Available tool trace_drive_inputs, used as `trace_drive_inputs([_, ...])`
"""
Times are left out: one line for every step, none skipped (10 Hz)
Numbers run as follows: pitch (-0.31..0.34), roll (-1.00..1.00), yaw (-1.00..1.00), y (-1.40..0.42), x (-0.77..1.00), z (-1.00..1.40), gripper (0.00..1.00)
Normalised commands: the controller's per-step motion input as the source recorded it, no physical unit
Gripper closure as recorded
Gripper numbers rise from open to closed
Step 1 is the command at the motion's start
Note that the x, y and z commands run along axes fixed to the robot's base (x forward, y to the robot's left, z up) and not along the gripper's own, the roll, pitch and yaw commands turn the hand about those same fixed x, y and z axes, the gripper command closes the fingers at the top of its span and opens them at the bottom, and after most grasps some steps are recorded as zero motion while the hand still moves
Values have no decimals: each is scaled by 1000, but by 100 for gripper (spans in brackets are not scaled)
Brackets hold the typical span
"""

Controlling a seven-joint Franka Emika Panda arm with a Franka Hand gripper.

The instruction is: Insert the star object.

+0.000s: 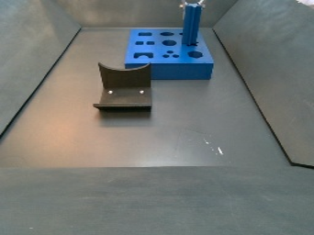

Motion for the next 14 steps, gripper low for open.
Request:
trace_drive_inputs([-76,64,0,11,-300,-246,100])
trace_drive_inputs([-50,0,-277,3,-417,-200,100])
trace_drive_inputs([-39,0,-480,0,-397,-171,100])
trace_drive_inputs([-41,-4,-529,0,-231,-171,100])
trace_drive_inputs([-33,-4,-551,0,-200,-169,100])
trace_drive_inputs([0,0,-554,31,-303,-49,100])
trace_drive_inputs([0,0,-486,83,-289,0,100])
trace_drive_inputs([0,14,-411,103,-154,-23,100])
trace_drive_inputs([0,23,-457,0,0,-149,100])
trace_drive_inputs([7,0,-594,0,154,-269,100])
trace_drive_inputs([0,0,-689,0,180,-314,100])
trace_drive_inputs([0,-7,-734,0,263,-326,100])
trace_drive_inputs([0,-11,-769,0,277,-354,100])
trace_drive_inputs([0,0,-800,0,226,-346,100])
